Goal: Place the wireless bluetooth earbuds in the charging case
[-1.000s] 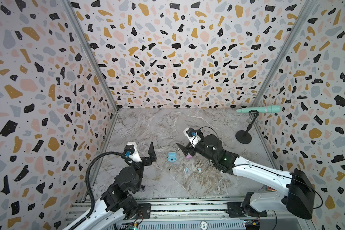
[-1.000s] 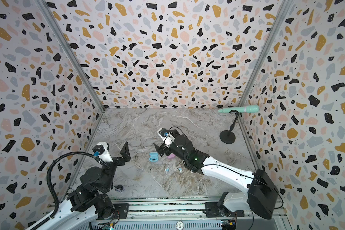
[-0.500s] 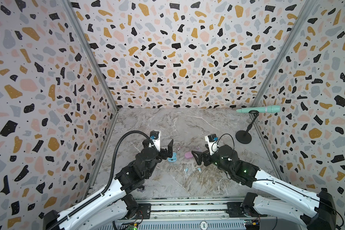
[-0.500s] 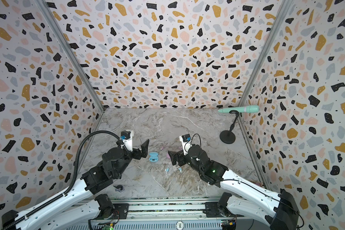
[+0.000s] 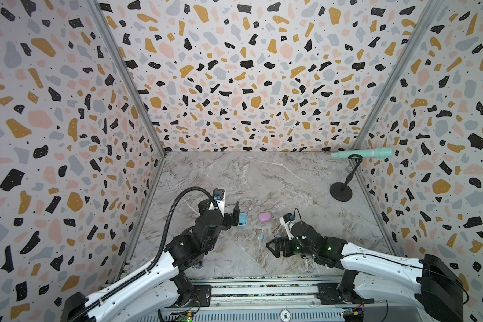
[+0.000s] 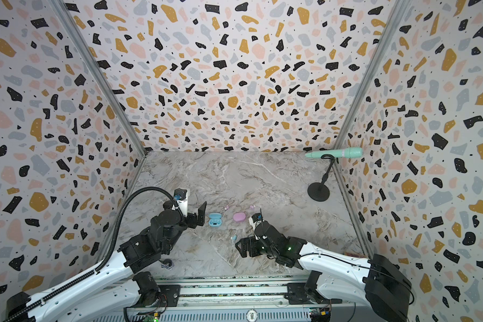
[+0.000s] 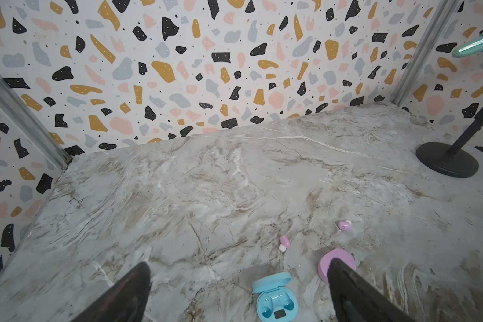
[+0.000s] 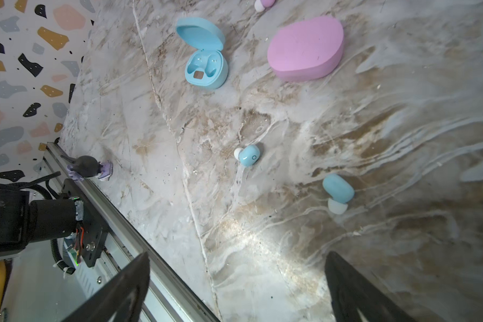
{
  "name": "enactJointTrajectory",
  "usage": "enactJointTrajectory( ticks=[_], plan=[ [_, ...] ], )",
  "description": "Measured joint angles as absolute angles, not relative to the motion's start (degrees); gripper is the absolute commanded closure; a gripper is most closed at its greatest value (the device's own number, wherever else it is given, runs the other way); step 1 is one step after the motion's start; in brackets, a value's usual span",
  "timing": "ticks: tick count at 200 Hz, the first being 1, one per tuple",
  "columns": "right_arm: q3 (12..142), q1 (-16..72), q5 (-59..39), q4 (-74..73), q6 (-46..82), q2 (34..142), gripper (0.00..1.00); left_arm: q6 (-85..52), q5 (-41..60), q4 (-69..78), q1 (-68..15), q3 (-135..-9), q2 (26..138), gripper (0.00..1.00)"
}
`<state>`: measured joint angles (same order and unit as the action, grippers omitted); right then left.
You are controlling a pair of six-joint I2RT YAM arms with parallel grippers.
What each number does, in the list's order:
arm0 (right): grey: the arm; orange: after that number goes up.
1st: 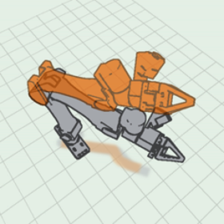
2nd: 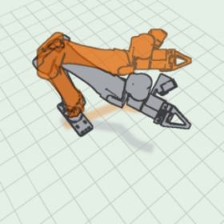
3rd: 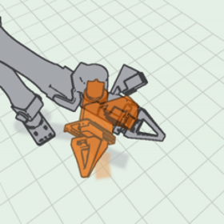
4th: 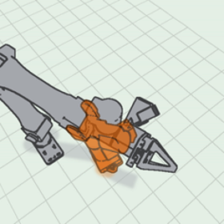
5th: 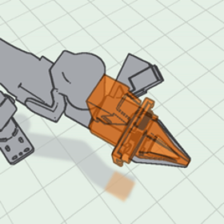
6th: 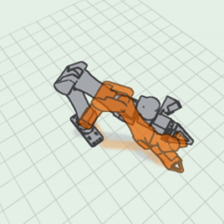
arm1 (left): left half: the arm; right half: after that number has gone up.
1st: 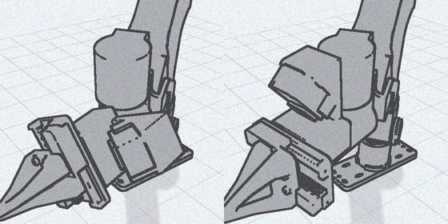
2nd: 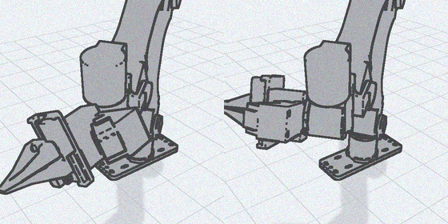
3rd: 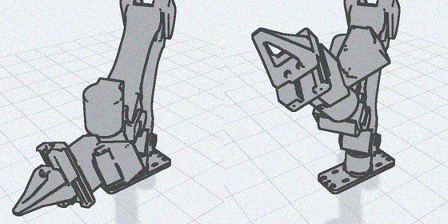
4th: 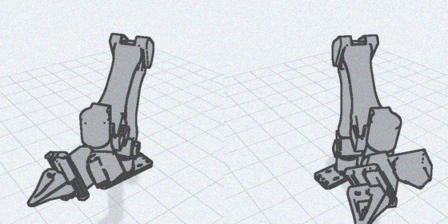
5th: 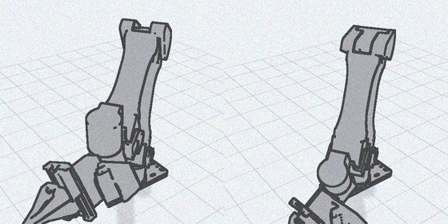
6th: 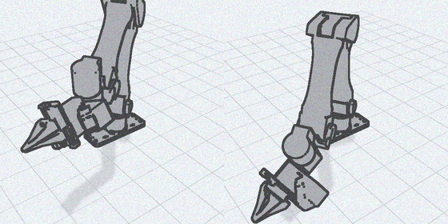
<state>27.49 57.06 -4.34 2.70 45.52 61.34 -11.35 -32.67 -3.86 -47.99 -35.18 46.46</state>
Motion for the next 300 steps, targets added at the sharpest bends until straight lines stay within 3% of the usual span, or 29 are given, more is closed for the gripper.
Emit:
enactJointTrajectory(
  ticks=[61,161,300],
  plan=[
    [27.5,57.2,-4.7,1.7,48.7,65.1,0.11,-11.3,-27.0,-4.0,-48.0,-35.2,50.9,0.00],
    [28.7,57.2,-3.0,1.4,51.0,70.1,0.16,-10.5,-9.4,-6.9,-48.3,-36.6,60.3,0.00],
    [30.8,57.2,-0.6,-0.9,51.8,75.6,0.18,-9.6,-11.4,-8.6,-49.3,-37.5,60.6,0.00]
  ],
)
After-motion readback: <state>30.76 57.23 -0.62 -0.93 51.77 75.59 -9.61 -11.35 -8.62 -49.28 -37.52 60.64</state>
